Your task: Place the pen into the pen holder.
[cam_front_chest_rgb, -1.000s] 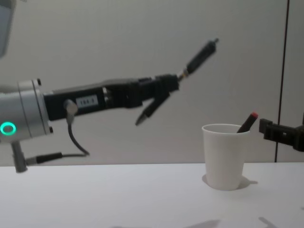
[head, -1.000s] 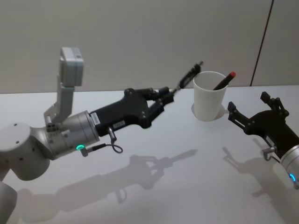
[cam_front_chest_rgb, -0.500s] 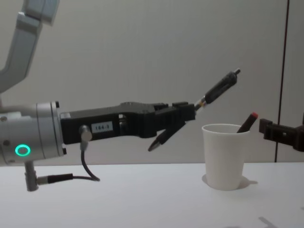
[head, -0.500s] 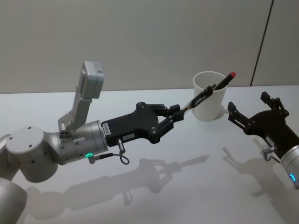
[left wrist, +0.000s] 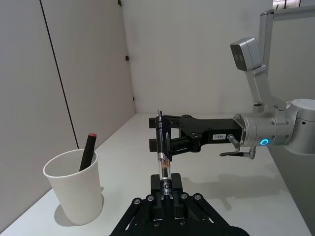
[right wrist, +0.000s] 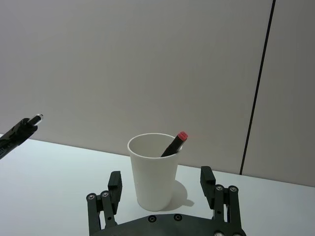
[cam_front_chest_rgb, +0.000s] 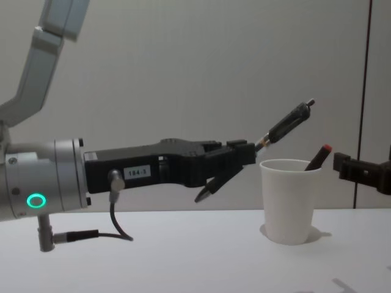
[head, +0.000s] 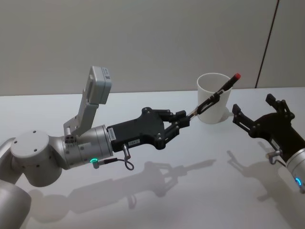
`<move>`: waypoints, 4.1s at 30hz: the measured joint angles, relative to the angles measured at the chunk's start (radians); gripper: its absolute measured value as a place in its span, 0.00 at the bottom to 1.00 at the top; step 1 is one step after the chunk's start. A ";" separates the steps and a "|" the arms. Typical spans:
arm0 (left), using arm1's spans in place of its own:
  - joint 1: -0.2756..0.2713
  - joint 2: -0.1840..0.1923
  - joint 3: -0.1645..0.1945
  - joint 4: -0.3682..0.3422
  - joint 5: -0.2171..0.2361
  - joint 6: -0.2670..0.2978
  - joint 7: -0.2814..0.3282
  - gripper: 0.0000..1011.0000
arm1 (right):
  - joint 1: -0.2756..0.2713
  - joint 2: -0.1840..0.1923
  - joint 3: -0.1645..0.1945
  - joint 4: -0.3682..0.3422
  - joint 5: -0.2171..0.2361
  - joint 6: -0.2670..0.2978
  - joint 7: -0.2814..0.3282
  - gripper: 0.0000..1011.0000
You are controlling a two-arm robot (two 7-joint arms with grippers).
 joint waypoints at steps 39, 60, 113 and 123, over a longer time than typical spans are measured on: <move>-0.004 -0.004 0.005 0.010 0.009 -0.005 -0.003 0.12 | -0.149 0.125 0.062 -0.130 0.445 0.011 0.305 0.99; -0.004 -0.004 0.005 0.010 0.009 -0.005 -0.003 0.12 | -0.141 0.085 0.038 -0.119 0.592 0.035 0.349 0.99; -0.004 -0.004 0.005 0.010 0.009 -0.005 -0.003 0.12 | -0.007 -0.092 -0.059 0.000 0.604 0.104 0.218 0.99; -0.004 -0.004 0.005 0.010 0.009 -0.005 -0.003 0.12 | 0.017 -0.110 -0.068 0.019 0.608 0.101 0.229 0.99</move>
